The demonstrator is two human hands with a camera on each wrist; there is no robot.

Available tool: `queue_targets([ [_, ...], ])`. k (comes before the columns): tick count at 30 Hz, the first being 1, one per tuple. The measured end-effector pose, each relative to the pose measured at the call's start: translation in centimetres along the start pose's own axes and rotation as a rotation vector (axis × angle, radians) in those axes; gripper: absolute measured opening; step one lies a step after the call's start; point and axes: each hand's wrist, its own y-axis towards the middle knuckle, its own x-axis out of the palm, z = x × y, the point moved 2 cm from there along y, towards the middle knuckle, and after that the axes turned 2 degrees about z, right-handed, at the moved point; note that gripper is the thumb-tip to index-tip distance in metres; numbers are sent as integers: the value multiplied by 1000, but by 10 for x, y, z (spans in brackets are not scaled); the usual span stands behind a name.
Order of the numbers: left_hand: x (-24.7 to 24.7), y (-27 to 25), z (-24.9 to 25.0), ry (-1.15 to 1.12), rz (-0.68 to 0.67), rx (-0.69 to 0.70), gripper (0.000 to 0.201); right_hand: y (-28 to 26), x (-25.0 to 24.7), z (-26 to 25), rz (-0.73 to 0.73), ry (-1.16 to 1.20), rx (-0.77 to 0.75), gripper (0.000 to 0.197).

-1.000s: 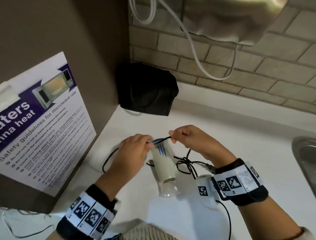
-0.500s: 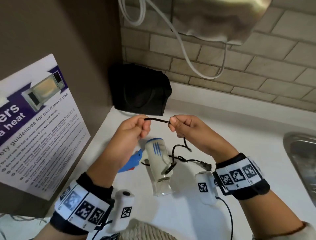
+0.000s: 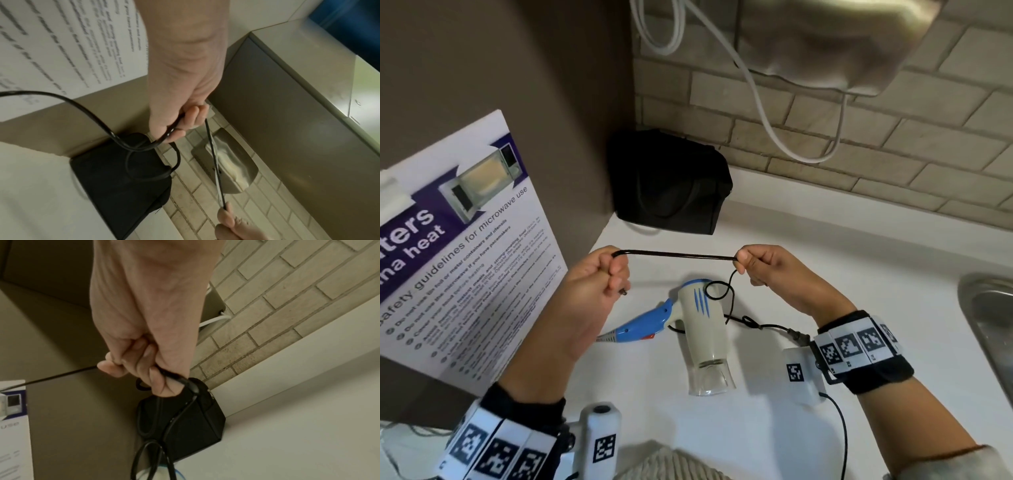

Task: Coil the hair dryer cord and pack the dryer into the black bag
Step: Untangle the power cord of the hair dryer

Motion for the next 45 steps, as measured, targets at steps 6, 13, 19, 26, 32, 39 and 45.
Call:
queue_targets([
  [6, -34, 2, -13, -214, 68, -92, 56, 9, -10, 28, 50, -100, 6, 37],
  [13, -63, -2, -47, -260, 178, -142, 62, 16, -19, 64, 64, -108, 74, 33],
  [19, -82, 0, -63, -432, 302, -190, 56, 25, -19, 75, 106, -94, 111, 33],
  [26, -85, 3, -79, 471, 326, -268, 33, 31, -14, 73, 196, -261, 172, 37],
  [32, -7, 8, -62, 1383, 73, -69, 36, 20, -8, 27, 89, -596, 24, 36],
  [39, 99, 7, -25, 945, -261, 238, 26, 6, 14, -15, -49, -670, -138, 35],
  [45, 89, 5, -3, 375, -239, 31, 37, -11, -1, -29, -57, -324, -174, 33],
])
